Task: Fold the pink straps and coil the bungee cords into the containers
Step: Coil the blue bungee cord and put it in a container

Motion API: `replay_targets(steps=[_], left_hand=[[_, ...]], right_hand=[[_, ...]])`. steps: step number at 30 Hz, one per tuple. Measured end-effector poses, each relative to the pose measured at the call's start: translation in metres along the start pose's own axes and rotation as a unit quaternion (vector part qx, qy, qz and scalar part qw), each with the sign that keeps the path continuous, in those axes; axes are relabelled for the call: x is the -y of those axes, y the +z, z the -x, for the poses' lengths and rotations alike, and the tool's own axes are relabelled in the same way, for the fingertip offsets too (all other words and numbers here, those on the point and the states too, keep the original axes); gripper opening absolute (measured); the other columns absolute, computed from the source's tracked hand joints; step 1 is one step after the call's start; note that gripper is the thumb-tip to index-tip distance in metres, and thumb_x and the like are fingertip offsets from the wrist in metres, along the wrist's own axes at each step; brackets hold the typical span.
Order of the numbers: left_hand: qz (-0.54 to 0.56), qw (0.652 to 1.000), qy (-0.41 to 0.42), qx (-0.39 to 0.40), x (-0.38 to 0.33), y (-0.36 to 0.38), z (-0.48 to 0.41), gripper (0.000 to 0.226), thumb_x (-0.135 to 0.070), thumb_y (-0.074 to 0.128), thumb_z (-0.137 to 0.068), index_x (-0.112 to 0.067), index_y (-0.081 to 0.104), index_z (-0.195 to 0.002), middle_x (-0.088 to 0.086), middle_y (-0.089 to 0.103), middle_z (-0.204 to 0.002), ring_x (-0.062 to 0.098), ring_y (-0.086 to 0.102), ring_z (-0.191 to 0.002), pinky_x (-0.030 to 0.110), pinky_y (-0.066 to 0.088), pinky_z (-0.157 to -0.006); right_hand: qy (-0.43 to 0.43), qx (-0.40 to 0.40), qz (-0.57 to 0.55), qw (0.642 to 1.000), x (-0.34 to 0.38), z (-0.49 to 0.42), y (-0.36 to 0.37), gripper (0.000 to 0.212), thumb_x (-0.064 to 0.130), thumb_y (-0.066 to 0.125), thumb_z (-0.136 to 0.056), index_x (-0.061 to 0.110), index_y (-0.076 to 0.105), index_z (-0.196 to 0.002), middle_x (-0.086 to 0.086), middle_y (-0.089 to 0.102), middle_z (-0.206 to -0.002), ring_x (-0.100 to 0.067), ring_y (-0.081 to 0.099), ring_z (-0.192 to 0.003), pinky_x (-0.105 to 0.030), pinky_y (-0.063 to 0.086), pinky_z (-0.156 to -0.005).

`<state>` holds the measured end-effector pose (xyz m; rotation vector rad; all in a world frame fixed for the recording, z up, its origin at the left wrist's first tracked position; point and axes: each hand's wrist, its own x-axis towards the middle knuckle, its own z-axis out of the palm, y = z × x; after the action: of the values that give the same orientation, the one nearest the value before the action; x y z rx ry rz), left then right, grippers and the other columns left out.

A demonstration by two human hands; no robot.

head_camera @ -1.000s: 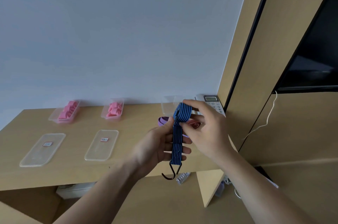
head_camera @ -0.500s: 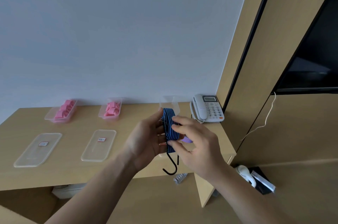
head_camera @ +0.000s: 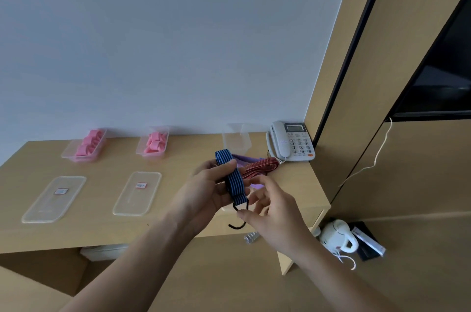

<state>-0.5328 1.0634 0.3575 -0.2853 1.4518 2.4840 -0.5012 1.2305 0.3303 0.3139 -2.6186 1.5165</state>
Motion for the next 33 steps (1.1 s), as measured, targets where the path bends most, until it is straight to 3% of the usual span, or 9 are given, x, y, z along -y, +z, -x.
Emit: replay_targets(steps=[8, 10, 12, 15, 19, 22, 24, 28, 33], left_hand=[[-0.018, 0.999, -0.026, -0.014, 0.029, 0.004, -0.018, 0.036, -0.009, 0.071, -0.092, 0.0, 0.061, -0.125, 0.022, 0.073, -0.102, 0.037, 0.075, -0.095, 0.045, 0.062, -0.078], [-0.04, 0.999, -0.021, -0.005, 0.033, 0.007, -0.025, 0.04, -0.01, 0.073, -0.09, 0.0, 0.063, -0.127, 0.018, 0.074, -0.106, 0.032, 0.074, -0.096, 0.041, 0.062, -0.08], [-0.077, 0.997, -0.019, -0.007, 0.039, 0.011, -0.032, 0.045, -0.016, 0.077, -0.084, -0.004, 0.067, -0.126, 0.014, 0.074, -0.114, 0.026, 0.072, -0.099, 0.043, 0.058, -0.092], [-0.132, 0.99, -0.028, -0.025, 0.049, 0.018, -0.041, 0.036, -0.026, 0.076, -0.083, -0.012, 0.074, -0.117, 0.003, 0.076, -0.111, 0.015, 0.069, -0.098, 0.045, 0.046, -0.103], [-0.161, 0.985, -0.041, -0.047, 0.062, 0.033, -0.053, 0.025, -0.035, 0.075, -0.084, -0.025, 0.078, -0.107, -0.001, 0.078, -0.113, 0.012, 0.069, -0.105, 0.048, 0.043, -0.107], [-0.167, 0.984, -0.039, -0.05, 0.068, 0.037, -0.064, 0.036, -0.036, 0.076, -0.081, -0.022, 0.077, -0.114, 0.009, 0.075, -0.121, 0.025, 0.069, -0.116, 0.052, 0.055, -0.103], [-0.164, 0.985, -0.045, -0.043, 0.069, 0.037, -0.072, 0.034, -0.033, 0.076, -0.082, -0.021, 0.077, -0.114, 0.01, 0.076, -0.118, 0.025, 0.073, -0.108, 0.041, 0.062, -0.086], [-0.179, 0.98, -0.068, -0.058, 0.062, 0.028, -0.094, 0.024, -0.028, 0.077, -0.085, -0.022, 0.08, -0.108, 0.004, 0.079, -0.105, 0.016, 0.074, -0.092, 0.032, 0.06, -0.077], [-0.209, 0.972, -0.081, -0.07, 0.05, 0.012, -0.136, 0.021, -0.009, 0.073, -0.091, -0.013, 0.079, -0.111, 0.006, 0.08, -0.104, 0.014, 0.074, -0.088, 0.025, 0.058, -0.073]], right_hand=[[0.126, 0.054, 0.027, 0.99, -0.037, -0.018, -0.009, 0.036, 0.03, 0.085, -0.071, 0.032, 0.056, -0.092, 0.005, 0.063, -0.076, -0.007, 0.059, -0.059, -0.024, 0.049, -0.059], [0.197, 0.072, -0.05, 0.977, -0.048, -0.021, -0.009, 0.025, 0.021, 0.082, -0.076, 0.026, 0.061, -0.09, -0.002, 0.065, -0.075, -0.011, 0.062, -0.052, -0.033, 0.057, -0.057], [0.23, 0.075, -0.145, 0.959, -0.057, -0.024, -0.011, 0.012, 0.006, 0.075, -0.08, 0.015, 0.071, -0.088, -0.015, 0.07, -0.082, -0.016, 0.065, -0.06, -0.044, 0.062, -0.071], [0.233, 0.073, -0.327, 0.913, -0.067, -0.027, -0.019, 0.035, -0.016, 0.063, -0.082, 0.014, 0.08, -0.083, -0.017, 0.076, -0.094, -0.024, 0.07, -0.083, -0.04, 0.059, -0.087], [0.228, 0.092, -0.455, 0.856, -0.081, -0.036, -0.032, 0.054, -0.027, 0.046, -0.078, 0.006, 0.074, -0.11, -0.016, 0.075, -0.108, -0.023, 0.069, -0.102, -0.036, 0.052, -0.094], [0.231, 0.093, -0.442, 0.862, -0.089, -0.045, -0.037, 0.051, -0.023, 0.047, -0.081, 0.008, 0.069, -0.115, -0.015, 0.075, -0.108, -0.023, 0.067, -0.098, -0.039, 0.049, -0.093], [0.227, 0.1, -0.412, 0.877, -0.095, -0.052, -0.039, 0.05, -0.02, 0.05, -0.082, 0.014, 0.066, -0.115, -0.012, 0.076, -0.107, -0.024, 0.067, -0.098, -0.039, 0.048, -0.095], [0.211, 0.137, -0.375, 0.892, -0.104, -0.074, -0.033, 0.034, -0.004, 0.06, -0.091, 0.016, 0.069, -0.117, -0.005, 0.076, -0.107, -0.017, 0.07, -0.099, -0.028, 0.051, -0.082], [0.241, 0.096, -0.307, 0.916, -0.111, -0.117, -0.01, 0.023, 0.015, 0.078, -0.085, 0.026, 0.072, -0.105, 0.001, 0.077, -0.097, -0.015, 0.073, -0.092, -0.024, 0.056, -0.067]])
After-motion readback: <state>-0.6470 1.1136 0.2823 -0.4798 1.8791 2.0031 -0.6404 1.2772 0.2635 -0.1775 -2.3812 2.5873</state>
